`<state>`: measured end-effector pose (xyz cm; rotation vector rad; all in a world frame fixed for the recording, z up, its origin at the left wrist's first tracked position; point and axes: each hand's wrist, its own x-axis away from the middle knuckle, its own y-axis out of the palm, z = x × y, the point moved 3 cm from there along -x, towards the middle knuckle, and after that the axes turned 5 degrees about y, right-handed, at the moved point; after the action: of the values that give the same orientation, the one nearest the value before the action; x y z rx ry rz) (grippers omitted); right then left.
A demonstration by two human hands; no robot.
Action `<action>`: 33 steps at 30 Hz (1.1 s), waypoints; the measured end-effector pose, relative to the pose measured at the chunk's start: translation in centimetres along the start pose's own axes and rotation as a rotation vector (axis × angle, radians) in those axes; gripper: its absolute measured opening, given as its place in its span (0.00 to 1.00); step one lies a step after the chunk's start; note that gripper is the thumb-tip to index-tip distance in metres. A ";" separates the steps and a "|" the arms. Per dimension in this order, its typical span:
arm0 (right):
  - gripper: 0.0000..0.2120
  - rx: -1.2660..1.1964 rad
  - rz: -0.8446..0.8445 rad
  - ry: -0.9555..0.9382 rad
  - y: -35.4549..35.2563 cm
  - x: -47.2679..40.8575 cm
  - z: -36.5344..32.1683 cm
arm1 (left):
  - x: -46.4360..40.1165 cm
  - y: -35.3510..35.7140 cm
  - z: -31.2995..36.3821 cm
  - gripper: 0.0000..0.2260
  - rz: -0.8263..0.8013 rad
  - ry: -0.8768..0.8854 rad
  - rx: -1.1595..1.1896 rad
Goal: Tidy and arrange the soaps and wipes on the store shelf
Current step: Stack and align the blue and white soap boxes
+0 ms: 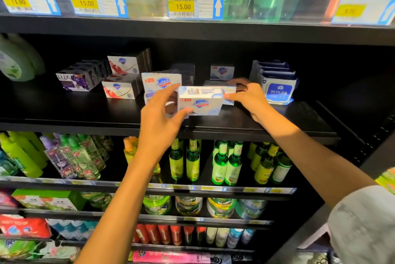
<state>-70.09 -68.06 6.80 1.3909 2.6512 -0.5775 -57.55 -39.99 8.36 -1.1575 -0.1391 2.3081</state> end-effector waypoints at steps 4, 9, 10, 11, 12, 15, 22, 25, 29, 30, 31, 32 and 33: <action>0.20 0.131 0.070 -0.018 -0.3 -1.6 0.8 | 0.4 3.4 1.1 0.24 -0.128 -0.092 0.126; 0.27 0.156 0.132 0.101 -0.1 -3.6 1.7 | 0.1 6.6 0.7 0.26 -0.194 -0.166 0.099; 0.26 0.203 0.147 0.111 0.1 -4.1 1.6 | 0.0 7.0 0.4 0.26 -0.202 -0.172 0.089; 0.26 0.265 0.157 0.120 0.3 -4.7 1.6 | 0.0 7.4 0.1 0.26 -0.209 -0.179 0.076; 0.26 0.332 0.159 0.128 0.4 -5.3 1.4 | -0.1 7.7 -0.2 0.26 -0.214 -0.185 0.064; 0.26 0.396 0.157 0.144 0.5 -6.7 1.4 | -0.4 8.2 -0.7 0.26 -0.217 -0.188 0.041; 0.26 0.510 0.197 0.133 1.4 -9.2 1.4 | -0.9 9.0 -1.6 0.27 -0.228 -0.187 0.056; 0.23 0.443 0.255 0.142 1.7 -10.1 1.7 | -0.8 9.2 -2.0 0.27 -0.230 -0.185 0.068; 0.22 0.321 0.302 0.171 1.6 -11.5 2.5 | -0.6 9.3 -2.1 0.27 -0.221 -0.160 0.071; 0.22 0.307 0.304 0.180 1.7 -11.7 2.7 | -0.5 9.2 -2.1 0.27 -0.218 -0.154 0.071; 0.21 0.298 0.307 0.178 1.7 -11.8 2.7 | -0.5 9.3 -2.1 0.27 -0.216 -0.145 0.064; 0.21 0.295 0.316 0.171 1.8 -11.9 2.7 | -0.5 9.2 -2.1 0.27 -0.217 -0.138 0.057; 0.20 0.285 0.322 0.160 1.8 -12.1 2.8 | -0.5 9.2 -2.0 0.27 -0.217 -0.134 0.054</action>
<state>-61.84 -77.56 6.81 1.9710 2.4467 -0.8604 -59.69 -48.35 4.43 -0.9135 -0.2391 2.1813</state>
